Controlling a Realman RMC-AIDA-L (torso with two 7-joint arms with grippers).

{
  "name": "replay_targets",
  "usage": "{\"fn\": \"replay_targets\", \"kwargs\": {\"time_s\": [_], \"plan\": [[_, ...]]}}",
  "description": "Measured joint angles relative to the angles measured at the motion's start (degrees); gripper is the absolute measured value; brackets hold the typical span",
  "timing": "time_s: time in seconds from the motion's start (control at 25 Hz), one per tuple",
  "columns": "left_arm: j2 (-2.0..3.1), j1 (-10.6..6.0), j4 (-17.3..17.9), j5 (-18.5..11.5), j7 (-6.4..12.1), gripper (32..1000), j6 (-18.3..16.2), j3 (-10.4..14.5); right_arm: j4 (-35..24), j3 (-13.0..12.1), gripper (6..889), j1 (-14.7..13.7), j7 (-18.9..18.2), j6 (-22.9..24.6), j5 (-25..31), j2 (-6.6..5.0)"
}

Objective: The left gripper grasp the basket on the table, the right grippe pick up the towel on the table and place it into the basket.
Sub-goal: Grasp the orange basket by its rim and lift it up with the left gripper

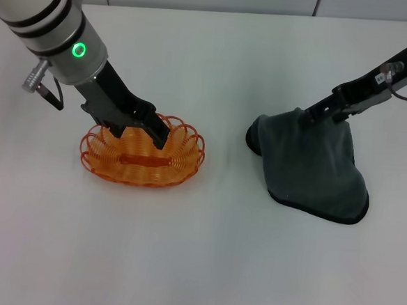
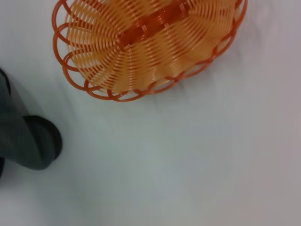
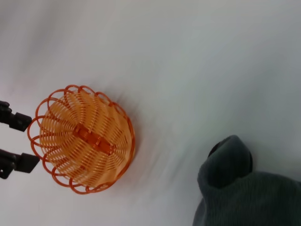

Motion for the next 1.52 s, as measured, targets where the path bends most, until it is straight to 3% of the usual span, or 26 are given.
{"fn": "replay_targets", "kwargs": {"time_s": [0.68,0.8,1.08,1.28,1.52], "plan": [[0.06,0.14,-0.1,0.4,0.0,846,-0.3,0.0,0.0,-0.4,865,0.1,0.0,0.1,0.0,0.23],[0.33,0.37,-0.1,0.8,0.0,846,-0.6,-0.5,0.0,-0.4,864,0.1,0.0,0.2,0.0,0.27],[0.7,1.06,-1.3,7.5,0.0,846,-2.3,-5.1,0.0,-0.4,864,-0.1,0.0,0.3,0.0,0.31],[1.59,0.99,-4.5,8.7,0.0,846,-4.4,-6.8,0.0,-0.4,865,-0.1,0.0,0.3,0.1,0.31],[3.09,0.34,-11.2,8.8,0.0,846,-8.1,-8.6,0.0,-0.4,865,0.0,0.0,0.4,0.2,0.31]]}}
